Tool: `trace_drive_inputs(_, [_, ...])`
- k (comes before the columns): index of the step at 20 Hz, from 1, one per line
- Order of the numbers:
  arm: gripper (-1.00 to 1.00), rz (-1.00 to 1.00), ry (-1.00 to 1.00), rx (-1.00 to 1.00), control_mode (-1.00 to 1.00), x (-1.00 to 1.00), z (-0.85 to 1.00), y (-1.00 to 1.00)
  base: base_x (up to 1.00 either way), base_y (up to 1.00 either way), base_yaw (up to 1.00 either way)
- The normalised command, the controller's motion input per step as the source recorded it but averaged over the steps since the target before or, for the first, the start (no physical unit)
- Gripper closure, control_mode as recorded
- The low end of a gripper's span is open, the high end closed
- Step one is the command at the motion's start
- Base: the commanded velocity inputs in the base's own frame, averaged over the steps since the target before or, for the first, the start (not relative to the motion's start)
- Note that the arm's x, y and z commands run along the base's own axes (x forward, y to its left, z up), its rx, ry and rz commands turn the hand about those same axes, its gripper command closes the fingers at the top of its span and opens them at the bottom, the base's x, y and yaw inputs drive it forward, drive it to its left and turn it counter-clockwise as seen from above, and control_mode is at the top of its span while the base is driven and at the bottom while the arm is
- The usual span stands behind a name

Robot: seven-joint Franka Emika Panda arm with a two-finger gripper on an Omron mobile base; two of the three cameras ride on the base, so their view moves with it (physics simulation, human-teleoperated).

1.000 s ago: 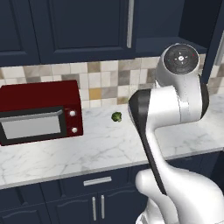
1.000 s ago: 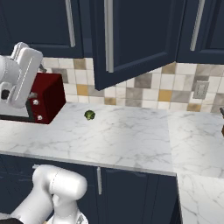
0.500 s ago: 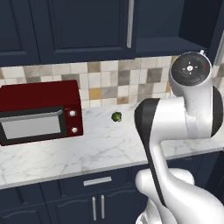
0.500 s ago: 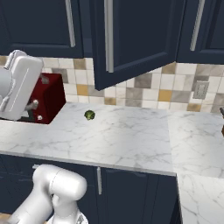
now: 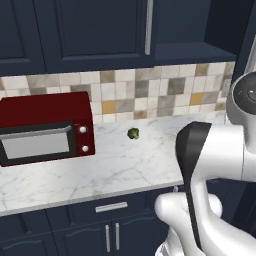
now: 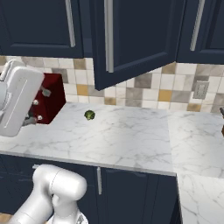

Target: Close all open cabinet doors.

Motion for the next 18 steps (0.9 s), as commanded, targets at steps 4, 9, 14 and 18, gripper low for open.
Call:
trace_drive_inputs(4, [-1.0, -0.01, 0.06, 0.0, -1.0, -0.35, 0.02, -0.43, 0.0, 0.0, 0.0])
trace_drive_inputs(9, [-1.0, -0.04, 0.06, 0.0, -1.0, -0.18, 0.02, -0.48, 0.0, 0.0, 0.0])
trace_drive_inputs(14, [-1.0, -0.01, 0.03, 0.0, -1.0, -0.15, 0.01, -0.46, 0.0, 0.0, 0.0])
trace_drive_inputs(18, [-1.0, 0.0, 0.01, 0.02, -1.0, 0.13, 0.0, -0.48, 0.0, 0.0, 0.0])
